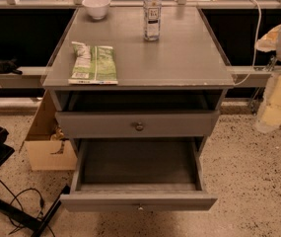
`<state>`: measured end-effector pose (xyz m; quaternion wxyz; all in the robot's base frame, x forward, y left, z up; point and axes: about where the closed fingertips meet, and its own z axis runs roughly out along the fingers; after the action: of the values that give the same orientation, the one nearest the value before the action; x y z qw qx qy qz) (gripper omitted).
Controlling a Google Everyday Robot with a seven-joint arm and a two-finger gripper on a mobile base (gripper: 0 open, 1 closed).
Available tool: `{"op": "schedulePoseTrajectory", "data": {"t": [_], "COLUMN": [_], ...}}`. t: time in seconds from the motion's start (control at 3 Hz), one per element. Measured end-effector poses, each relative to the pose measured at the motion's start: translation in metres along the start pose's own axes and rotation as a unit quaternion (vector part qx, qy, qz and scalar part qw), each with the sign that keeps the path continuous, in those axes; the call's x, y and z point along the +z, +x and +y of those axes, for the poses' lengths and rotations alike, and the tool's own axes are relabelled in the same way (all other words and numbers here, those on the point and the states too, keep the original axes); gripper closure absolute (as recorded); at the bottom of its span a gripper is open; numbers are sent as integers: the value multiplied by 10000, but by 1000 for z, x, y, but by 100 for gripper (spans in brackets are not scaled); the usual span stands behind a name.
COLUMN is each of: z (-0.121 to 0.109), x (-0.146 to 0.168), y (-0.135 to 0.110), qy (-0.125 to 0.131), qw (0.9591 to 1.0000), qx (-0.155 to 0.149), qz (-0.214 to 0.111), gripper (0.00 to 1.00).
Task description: Place blue plastic bottle into middle drawer
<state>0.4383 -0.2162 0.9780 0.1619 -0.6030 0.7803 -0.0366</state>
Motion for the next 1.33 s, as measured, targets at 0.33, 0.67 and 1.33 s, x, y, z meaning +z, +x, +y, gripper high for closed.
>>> {"op": "schedulePoseTrajectory", "data": {"t": [0.33,0.67,1.33], "z": [0,-21,-132], "x": [0,10,44], "y": [0,-5,-44], "qy": [0,86,291], "qw": [10000,9992,9727], "qx": [0,-45,56], "qz": [0,-376,-2304], "gripper": [0,0,0]}}
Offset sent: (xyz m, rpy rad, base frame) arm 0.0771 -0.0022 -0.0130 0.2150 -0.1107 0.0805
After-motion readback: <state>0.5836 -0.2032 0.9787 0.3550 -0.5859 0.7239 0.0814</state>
